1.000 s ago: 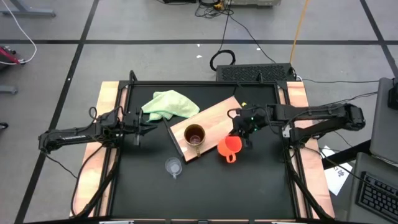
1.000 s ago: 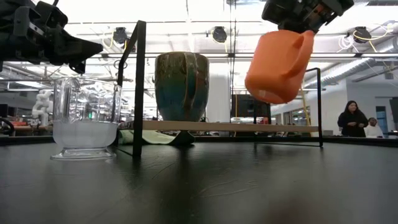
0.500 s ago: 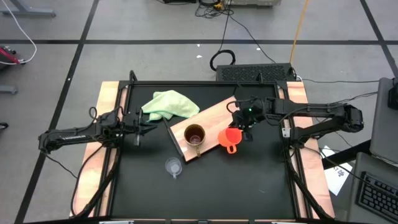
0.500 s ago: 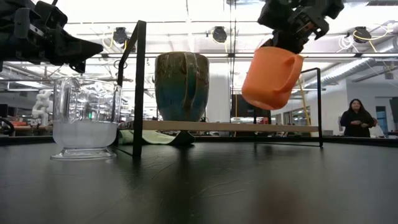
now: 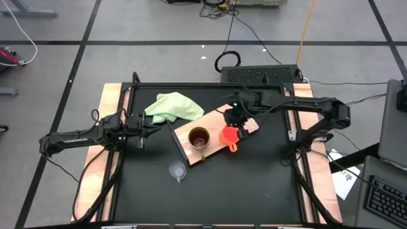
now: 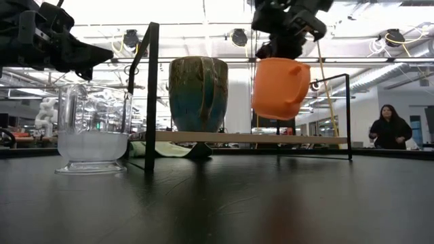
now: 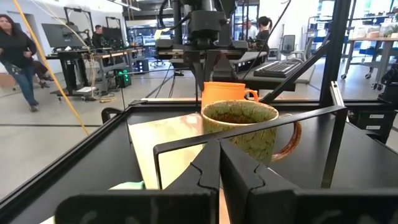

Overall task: Stack small to large cups/mugs on shelf
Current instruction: Put the orange mug on the shelf

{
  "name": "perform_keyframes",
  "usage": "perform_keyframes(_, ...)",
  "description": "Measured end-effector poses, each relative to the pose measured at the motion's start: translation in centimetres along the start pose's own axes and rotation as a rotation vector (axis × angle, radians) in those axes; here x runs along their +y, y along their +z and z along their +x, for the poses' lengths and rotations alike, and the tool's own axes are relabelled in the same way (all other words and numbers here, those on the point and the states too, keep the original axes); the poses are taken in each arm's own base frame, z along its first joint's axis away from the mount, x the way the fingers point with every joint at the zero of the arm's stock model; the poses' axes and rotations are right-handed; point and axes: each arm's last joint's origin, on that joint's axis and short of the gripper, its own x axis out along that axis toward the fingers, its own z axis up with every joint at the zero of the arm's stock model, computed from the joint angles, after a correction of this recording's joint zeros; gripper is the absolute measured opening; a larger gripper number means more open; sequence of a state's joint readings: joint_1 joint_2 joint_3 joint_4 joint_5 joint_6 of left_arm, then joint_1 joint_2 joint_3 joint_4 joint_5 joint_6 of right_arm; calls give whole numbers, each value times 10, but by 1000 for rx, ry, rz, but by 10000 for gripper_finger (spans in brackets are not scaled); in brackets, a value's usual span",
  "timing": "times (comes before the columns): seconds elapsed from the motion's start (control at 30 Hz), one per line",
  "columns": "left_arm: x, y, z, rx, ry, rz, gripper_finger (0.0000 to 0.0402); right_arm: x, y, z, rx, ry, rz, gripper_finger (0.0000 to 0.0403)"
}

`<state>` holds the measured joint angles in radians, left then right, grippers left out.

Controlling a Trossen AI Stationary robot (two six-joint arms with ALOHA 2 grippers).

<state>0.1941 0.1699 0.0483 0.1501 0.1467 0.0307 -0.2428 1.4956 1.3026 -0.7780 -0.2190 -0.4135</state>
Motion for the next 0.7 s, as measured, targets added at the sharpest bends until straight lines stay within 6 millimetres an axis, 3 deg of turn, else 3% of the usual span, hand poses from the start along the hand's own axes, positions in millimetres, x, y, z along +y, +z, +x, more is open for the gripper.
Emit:
perform_keyframes(0.3,0,0,0,3,0,13,12,-27,12,18,62,-1,43,0)
perform_keyframes(0.7,0,-1,0,5,0,26,12,-35,11,20,75,-4,8,0)
